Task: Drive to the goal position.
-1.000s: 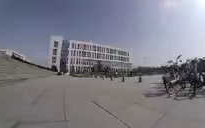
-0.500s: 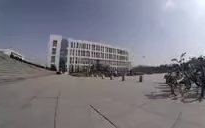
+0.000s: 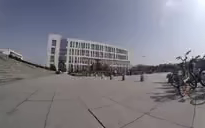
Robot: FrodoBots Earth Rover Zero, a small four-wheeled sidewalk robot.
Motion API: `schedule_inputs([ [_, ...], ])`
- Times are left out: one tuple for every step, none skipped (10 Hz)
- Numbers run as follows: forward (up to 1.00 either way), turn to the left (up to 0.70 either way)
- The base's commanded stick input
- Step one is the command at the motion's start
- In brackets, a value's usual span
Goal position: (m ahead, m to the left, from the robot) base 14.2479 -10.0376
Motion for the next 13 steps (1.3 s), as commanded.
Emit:
schedule_inputs([
  [0.50, -0.50],
  [0.50, -0.50],
  [0.50, -0.39],
  [0.50, -0.28],
  [0.50, -0.17],
  [0.50, -0.06],
  [0.50, 0.00],
  [0.50, 0.00],
  [0.50, 0.00],
  [0.50, 0.00],
  [0.50, 0.00],
  [0.50, 0.00],
  [0.50, 0.00],
])
